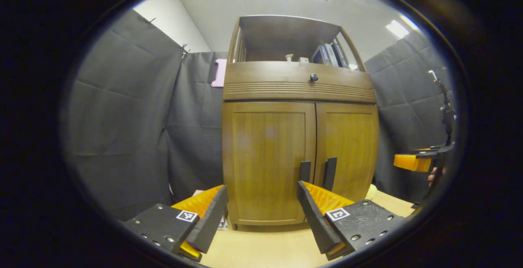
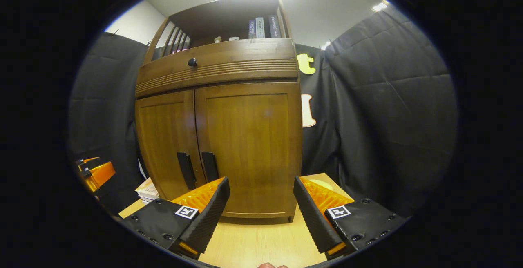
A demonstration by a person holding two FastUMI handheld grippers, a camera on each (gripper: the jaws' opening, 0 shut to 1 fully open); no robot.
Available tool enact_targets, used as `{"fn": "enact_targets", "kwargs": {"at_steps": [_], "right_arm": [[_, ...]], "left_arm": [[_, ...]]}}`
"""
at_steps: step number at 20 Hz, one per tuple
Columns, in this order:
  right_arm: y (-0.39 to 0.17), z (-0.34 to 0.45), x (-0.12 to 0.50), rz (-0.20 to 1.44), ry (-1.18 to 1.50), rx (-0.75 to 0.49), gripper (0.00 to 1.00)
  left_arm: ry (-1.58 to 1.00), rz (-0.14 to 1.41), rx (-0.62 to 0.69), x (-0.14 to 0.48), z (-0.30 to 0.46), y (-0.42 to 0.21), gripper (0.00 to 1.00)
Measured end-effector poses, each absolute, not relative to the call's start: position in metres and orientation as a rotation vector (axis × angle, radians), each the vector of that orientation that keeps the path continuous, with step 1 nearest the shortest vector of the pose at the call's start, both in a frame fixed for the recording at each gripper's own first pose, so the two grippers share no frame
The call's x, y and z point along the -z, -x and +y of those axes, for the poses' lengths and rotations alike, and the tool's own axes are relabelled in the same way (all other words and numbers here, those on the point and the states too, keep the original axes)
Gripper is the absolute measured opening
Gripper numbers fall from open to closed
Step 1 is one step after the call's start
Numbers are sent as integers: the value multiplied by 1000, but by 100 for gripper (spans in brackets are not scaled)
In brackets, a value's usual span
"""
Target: Open the right door of the double-door shoe cabinet with the right hand, and open the left door with the left hand.
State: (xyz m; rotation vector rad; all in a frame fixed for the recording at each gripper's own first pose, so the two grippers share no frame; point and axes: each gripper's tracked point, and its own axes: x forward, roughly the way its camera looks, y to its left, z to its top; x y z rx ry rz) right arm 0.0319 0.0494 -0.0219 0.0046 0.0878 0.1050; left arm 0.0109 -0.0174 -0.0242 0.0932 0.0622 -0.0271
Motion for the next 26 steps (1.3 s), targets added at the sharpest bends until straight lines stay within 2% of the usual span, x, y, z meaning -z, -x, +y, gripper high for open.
{"fn": "enact_targets", "kwargs": {"at_steps": [8,10,11,18,19,22,26], "right_arm": [[-72,115,15,96,-14,-227,99],[-84,129,12,93,-8,-251,96],[-92,135,12,93,-4,-255,99],[-140,165,27,130,-12,-271,96],[-148,168,31,137,5,-267,99],[-163,177,48,171,27,-265,96],[-180,187,63,185,71,-243,99]], "left_arm": [[-61,121,-20,51,-8,-4,99],[-52,133,-41,58,2,5,99],[-47,134,-51,57,5,8,99],[-55,159,-171,60,38,39,99],[-57,166,-190,61,44,46,99],[-49,167,-254,64,68,50,99],[-35,171,-269,65,70,50,99]]}}
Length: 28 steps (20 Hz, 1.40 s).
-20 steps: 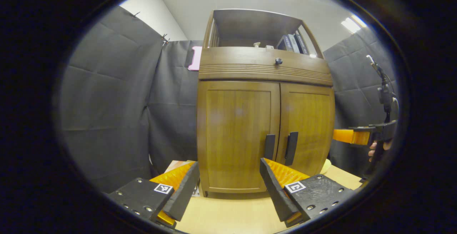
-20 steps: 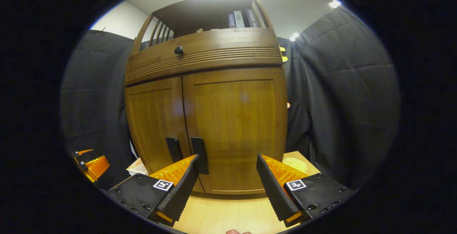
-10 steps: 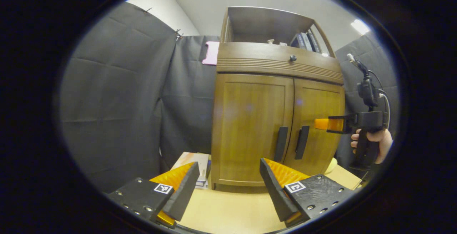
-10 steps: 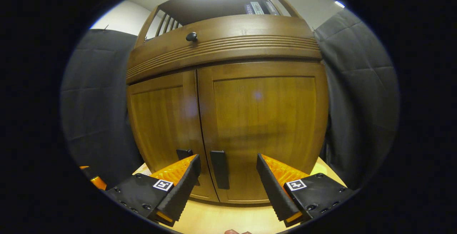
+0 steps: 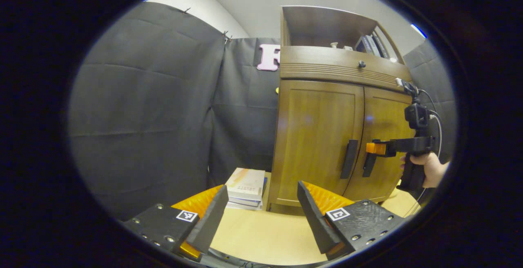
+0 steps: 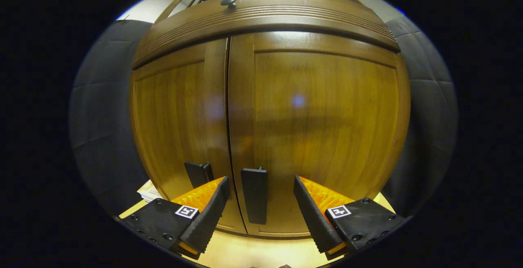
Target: Open the right door of the double-door shoe cabinet with the right hand, and open the left door with the left hand.
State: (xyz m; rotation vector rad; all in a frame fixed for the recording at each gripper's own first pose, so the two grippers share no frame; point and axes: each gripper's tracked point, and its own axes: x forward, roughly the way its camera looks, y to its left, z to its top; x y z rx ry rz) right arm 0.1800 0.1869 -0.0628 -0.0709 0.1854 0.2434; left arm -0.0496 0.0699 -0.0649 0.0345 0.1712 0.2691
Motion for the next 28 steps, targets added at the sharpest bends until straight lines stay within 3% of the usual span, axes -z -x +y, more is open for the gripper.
{"fn": "enact_targets", "kwargs": {"at_steps": [1,3,6,8,9,16,28], "right_arm": [[-181,189,67,186,81,-247,99],[-188,190,70,187,103,-236,83],[-193,188,79,207,116,-198,73],[-198,193,82,222,96,-201,53],[-199,192,87,234,101,-192,48],[-198,196,89,259,40,-229,24],[-161,187,90,254,39,-312,24]], "left_arm": [[-39,173,-261,65,69,47,99],[-57,176,-243,66,64,42,99],[-83,177,-219,67,56,36,99],[-89,180,-196,67,49,30,99],[-89,182,-184,66,45,25,99],[-91,169,-119,62,24,15,99],[-50,190,-78,69,7,29,99]]}}
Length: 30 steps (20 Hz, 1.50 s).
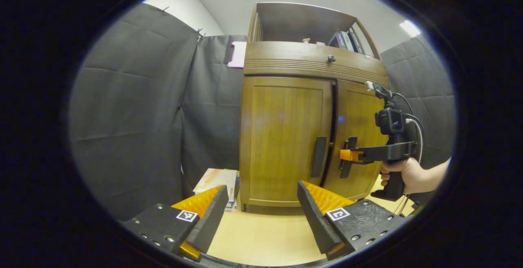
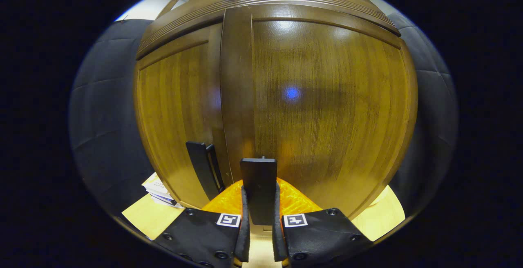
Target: Open the right door of the double-door shoe cabinet with the right hand, and open the left door with the left hand.
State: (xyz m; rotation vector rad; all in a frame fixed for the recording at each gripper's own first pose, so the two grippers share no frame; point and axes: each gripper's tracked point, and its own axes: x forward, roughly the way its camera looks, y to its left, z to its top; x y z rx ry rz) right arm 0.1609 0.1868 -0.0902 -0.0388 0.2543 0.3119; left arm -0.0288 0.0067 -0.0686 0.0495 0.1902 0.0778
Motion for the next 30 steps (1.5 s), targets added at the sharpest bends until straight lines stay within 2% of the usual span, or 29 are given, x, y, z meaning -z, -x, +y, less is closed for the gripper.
{"fn": "enact_targets", "kwargs": {"at_steps": [13,21,30], "right_arm": [[-90,149,89,267,26,-414,23],[-50,107,87,260,28,-404,23],[-23,53,90,267,8,-336,24]], "left_arm": [[-36,190,-40,70,-19,47,99],[-40,212,13,78,-42,53,99],[-59,218,100,86,-69,54,99]]}}
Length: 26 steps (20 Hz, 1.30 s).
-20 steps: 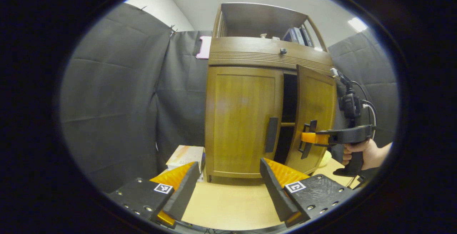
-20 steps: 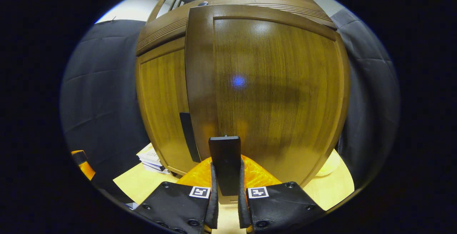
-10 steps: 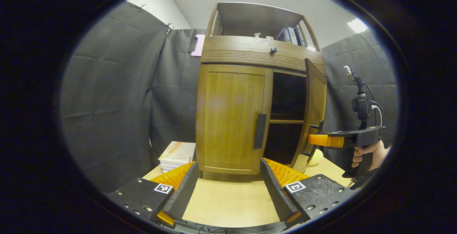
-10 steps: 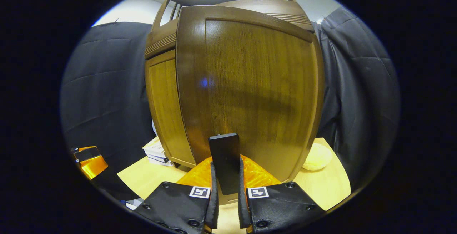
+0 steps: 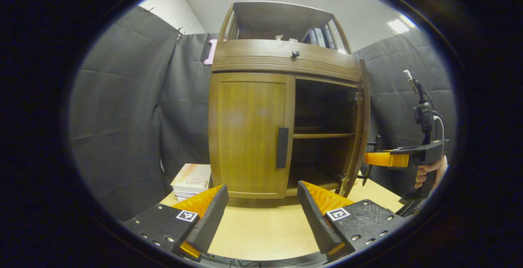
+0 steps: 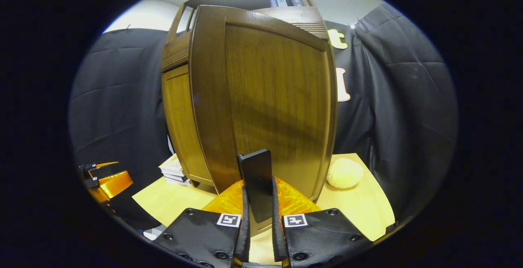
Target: Open the right door of the double-door shoe cabinet with the right hand, and open the left door with the left hand.
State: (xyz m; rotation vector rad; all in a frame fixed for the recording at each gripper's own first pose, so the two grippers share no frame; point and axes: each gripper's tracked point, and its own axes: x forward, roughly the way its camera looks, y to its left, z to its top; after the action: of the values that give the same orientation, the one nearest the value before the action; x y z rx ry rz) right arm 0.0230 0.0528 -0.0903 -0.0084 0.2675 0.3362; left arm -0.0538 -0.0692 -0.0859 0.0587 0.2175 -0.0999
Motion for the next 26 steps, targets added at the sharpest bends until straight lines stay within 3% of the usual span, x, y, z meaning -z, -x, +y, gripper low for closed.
{"fn": "enact_targets", "kwargs": {"at_steps": [10,14,15,17,18,26], "right_arm": [[-1,-13,92,267,-21,-256,23],[6,-43,94,278,-22,-255,20],[5,-52,94,279,-23,-253,13],[4,-67,93,285,-25,-259,12],[4,-73,92,286,-22,-269,18],[1,-114,83,270,-47,-324,18]], "left_arm": [[-50,216,193,91,-105,46,99],[-56,201,169,86,-119,41,99],[-55,205,164,85,-124,41,99],[-55,221,162,85,-136,45,99],[-53,225,165,85,-143,47,99],[-45,204,72,46,-153,49,99]]}}
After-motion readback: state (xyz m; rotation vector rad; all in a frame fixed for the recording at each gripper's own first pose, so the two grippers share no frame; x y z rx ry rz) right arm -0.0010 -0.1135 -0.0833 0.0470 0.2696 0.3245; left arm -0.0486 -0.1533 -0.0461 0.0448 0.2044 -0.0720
